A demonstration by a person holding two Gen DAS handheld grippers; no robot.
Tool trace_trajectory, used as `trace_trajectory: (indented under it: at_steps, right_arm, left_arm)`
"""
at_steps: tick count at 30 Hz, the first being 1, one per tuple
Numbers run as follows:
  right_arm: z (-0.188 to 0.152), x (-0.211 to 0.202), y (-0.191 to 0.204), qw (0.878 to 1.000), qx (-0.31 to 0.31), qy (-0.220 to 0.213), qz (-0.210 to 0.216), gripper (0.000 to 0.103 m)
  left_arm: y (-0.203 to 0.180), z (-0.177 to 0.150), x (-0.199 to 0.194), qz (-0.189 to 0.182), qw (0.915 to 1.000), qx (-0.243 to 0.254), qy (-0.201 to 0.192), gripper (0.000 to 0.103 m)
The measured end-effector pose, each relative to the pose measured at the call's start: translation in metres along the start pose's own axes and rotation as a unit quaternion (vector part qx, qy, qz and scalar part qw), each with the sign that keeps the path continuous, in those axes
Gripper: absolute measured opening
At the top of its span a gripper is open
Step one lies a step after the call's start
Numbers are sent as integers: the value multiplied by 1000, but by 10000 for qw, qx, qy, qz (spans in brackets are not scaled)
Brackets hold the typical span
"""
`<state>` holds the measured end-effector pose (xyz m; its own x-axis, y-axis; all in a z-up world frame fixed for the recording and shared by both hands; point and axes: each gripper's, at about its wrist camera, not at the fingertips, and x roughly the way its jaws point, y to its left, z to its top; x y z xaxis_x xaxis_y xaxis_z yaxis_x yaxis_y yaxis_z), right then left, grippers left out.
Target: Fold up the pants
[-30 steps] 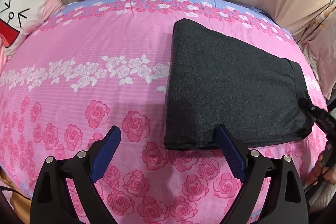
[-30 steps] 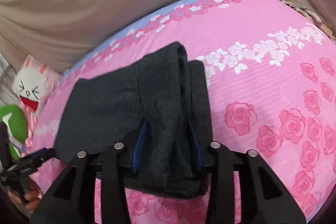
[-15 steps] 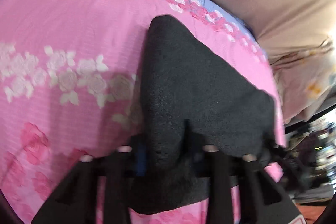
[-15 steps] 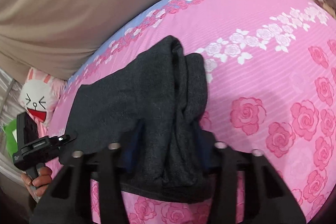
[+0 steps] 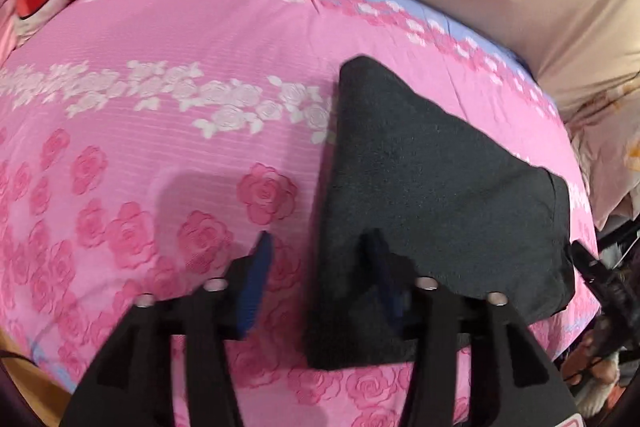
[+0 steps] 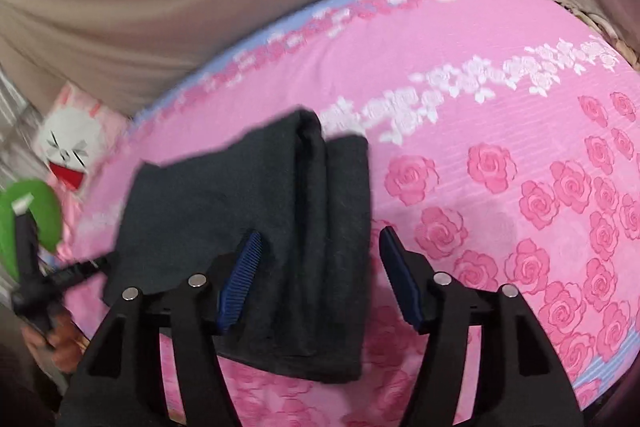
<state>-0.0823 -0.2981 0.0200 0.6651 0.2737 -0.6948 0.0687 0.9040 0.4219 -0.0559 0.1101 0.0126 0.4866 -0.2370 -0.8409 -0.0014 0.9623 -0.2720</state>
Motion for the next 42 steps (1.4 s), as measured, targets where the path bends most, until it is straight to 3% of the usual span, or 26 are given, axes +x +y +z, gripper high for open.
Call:
trace_trajectory:
  at_steps: [2,5,6,8,10,11,16,22,26,29,32,35,37,38,40,42]
  right_arm:
    - [3,0,16,9993,-371,-43,-13,60]
    - [-7,34,19,9976,-541,386,-185,58]
    - [-13,45,15,9974,-455,520,-213,47]
    - [-19,46,17,9979,-427,398,-267,40]
    - [-16,38,34,9975,-566,330,-254,23]
    - [-12,31,43,9980,-562,289,-25,16]
    - [26,12,134,9883,-1048,123,1099,14]
    - [41,14,287,9422,-2065,310,2619,12]
    - [29,9,368,9140,-2568,250,3131,11]
    - [18,15,390,9117,-2693,258,3092,8]
    - [26,14,368,9222,-2506,98,2944,7]
    - [45,-14,288,9427,-1900,-263,2729,7]
    - [49,-39,223,9572,-1600,-579,2340,7]
    - [47,-44,201,9638,-1554,-632,2072,8]
    - [33,-46,129,9858,-1182,-718,951,12]
    - [16,-38,50,9978,-491,-403,-174,12]
  left_arm:
    - [0,-1,-10,87,9998,38,-182,54]
    - [-4,-3,-21,217,9987,174,-429,63]
    - [-4,-4,-23,240,9984,198,-474,64]
    - [-2,-7,-26,201,9982,205,-524,65]
    - [4,-8,-27,126,9984,153,-536,65]
    - [11,-10,-30,98,9984,91,-553,65]
    - [51,-11,-45,99,9961,-365,-795,65]
    - [104,-22,-78,444,9881,-986,-1093,65]
    - [135,-35,-97,755,9809,-1362,-1164,65]
    - [152,-44,-110,942,9751,-1594,-1223,65]
    - [159,-50,-121,1015,9716,-1698,-1296,65]
    - [149,-45,-122,999,9732,-1578,-1339,65]
    - [137,-39,-117,926,9767,-1425,-1308,65]
    - [126,-35,-112,839,9795,-1312,-1278,65]
    - [100,-24,-99,658,9856,-1007,-1187,65]
    - [75,-16,-85,547,9897,-744,-1093,67]
